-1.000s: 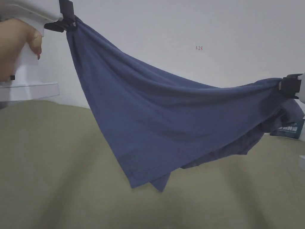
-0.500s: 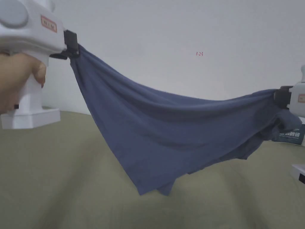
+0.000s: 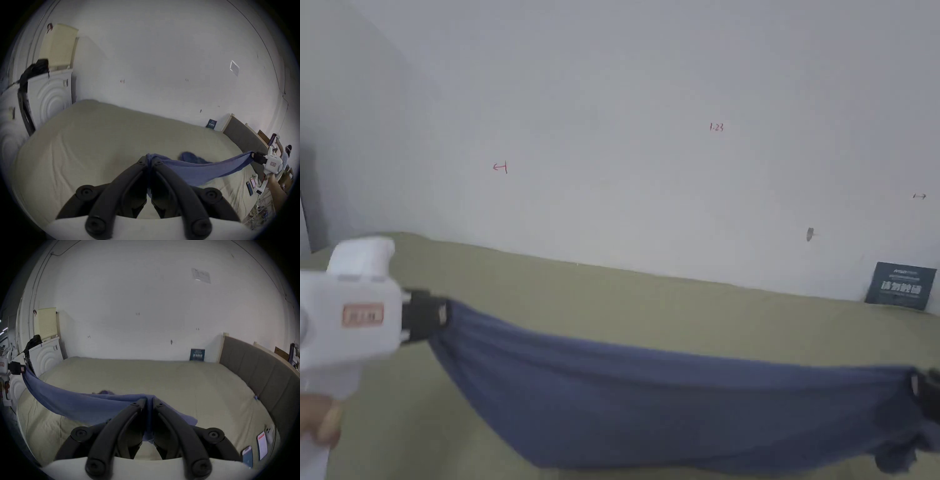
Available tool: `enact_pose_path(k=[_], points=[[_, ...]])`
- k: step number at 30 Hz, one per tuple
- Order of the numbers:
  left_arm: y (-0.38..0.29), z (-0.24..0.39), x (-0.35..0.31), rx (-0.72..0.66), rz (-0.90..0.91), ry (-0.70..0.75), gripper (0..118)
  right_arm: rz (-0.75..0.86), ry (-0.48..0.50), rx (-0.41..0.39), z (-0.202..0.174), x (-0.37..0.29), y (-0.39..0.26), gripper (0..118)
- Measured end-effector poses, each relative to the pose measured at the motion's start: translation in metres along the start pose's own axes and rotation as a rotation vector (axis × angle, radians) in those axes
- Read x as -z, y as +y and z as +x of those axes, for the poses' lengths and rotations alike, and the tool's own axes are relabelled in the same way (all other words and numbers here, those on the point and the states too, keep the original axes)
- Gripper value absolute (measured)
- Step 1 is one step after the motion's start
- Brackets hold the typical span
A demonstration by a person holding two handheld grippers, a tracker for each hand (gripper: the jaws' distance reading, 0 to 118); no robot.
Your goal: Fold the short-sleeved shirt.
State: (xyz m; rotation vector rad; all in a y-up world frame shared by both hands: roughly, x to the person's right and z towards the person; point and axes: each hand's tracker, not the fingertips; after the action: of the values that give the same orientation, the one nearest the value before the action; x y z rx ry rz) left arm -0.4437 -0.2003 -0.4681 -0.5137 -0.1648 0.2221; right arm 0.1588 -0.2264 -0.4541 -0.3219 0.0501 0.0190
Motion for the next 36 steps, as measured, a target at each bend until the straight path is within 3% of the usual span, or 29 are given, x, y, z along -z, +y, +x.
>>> enact_pose_path(k=[2,3,12,24,26,27,28,29,30,31,32,33,36], points=[[-0.032,-0.008,-0.008,-0.046,-0.059,-0.007,3,-0.033,0.006,0.012,0.002,-0.023,-0.025,11],[-0.048,-0.011,-0.014,-0.067,-0.078,0.001,3,-0.152,-0.023,0.073,0.001,-0.027,-0.038,11],[-0.155,-0.023,-0.051,-0.160,-0.228,0.009,3,-0.284,-0.009,0.124,0.004,-0.081,-0.125,11],[-0.235,-0.046,-0.057,-0.265,-0.443,0.059,3,-0.354,0.002,0.110,-0.003,-0.111,-0.165,11],[-0.244,-0.044,-0.053,-0.288,-0.469,0.085,12,-0.355,-0.001,0.103,-0.003,-0.108,-0.166,11],[-0.247,-0.042,-0.052,-0.296,-0.476,0.095,28,-0.356,0.000,0.096,-0.008,-0.111,-0.167,12],[-0.249,-0.040,-0.054,-0.295,-0.474,0.117,60,-0.368,0.004,0.094,-0.008,-0.110,-0.166,15],[-0.248,-0.039,-0.057,-0.295,-0.461,0.135,81,-0.389,0.009,0.100,-0.008,-0.109,-0.163,25],[-0.245,-0.039,-0.063,-0.298,-0.436,0.122,96,-0.398,0.001,0.104,-0.008,-0.110,-0.159,43],[-0.242,-0.039,-0.067,-0.308,-0.404,0.104,101,-0.408,0.002,0.109,-0.011,-0.115,-0.157,77],[-0.229,-0.034,-0.075,-0.305,-0.364,0.098,101,-0.399,-0.010,0.113,-0.010,-0.118,-0.151,97],[-0.217,-0.031,-0.082,-0.284,-0.318,0.091,101,-0.390,-0.006,0.131,-0.009,-0.121,-0.145,104],[-0.179,-0.015,-0.095,-0.160,-0.214,0.092,101,-0.263,-0.001,0.173,-0.014,-0.134,-0.120,102]])
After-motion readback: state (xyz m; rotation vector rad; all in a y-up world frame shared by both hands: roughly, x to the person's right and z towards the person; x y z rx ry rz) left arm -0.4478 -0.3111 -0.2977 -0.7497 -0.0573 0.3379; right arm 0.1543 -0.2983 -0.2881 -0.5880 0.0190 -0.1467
